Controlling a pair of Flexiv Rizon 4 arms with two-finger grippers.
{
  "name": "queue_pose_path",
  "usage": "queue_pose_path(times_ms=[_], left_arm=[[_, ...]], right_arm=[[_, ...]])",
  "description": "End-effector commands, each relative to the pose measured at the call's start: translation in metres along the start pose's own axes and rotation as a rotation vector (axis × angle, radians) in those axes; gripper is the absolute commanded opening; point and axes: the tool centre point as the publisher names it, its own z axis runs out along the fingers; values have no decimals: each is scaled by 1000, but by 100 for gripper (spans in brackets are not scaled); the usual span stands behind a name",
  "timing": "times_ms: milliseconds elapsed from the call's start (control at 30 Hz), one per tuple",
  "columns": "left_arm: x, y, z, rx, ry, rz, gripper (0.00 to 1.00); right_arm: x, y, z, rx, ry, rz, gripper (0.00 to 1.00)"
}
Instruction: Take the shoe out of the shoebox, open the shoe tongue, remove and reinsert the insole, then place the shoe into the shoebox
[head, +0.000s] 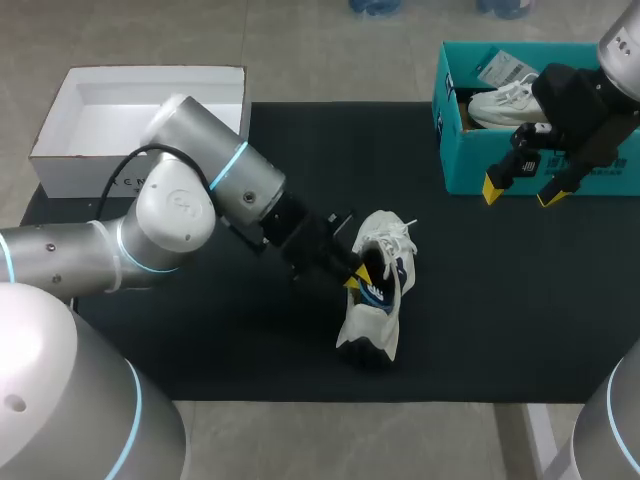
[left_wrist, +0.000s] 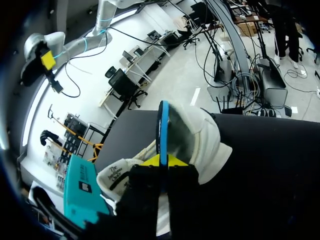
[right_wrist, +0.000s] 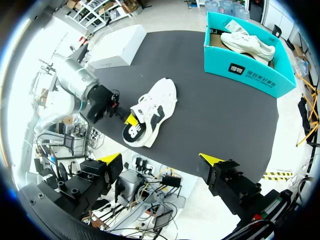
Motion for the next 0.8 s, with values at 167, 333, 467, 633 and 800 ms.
queue_pose_path(times_ms=[167,333,467,633,800], left_arm=[[-1,15,7,-16,17,-14,0],[7,8,10,-4,27,-22,0],[5,4,4,-4,4,-29,31],[-2,-3,-3,2,-27,-31,74],[-4,-12,-3,23,-37,-29,61]], right_arm=[[0,2,1,3,-1,0,100],[0,2,1,3,-1,0,100],[0,2,1,3,-1,0,100],[0,2,1,3,-1,0,100],[0,2,1,3,-1,0,100]])
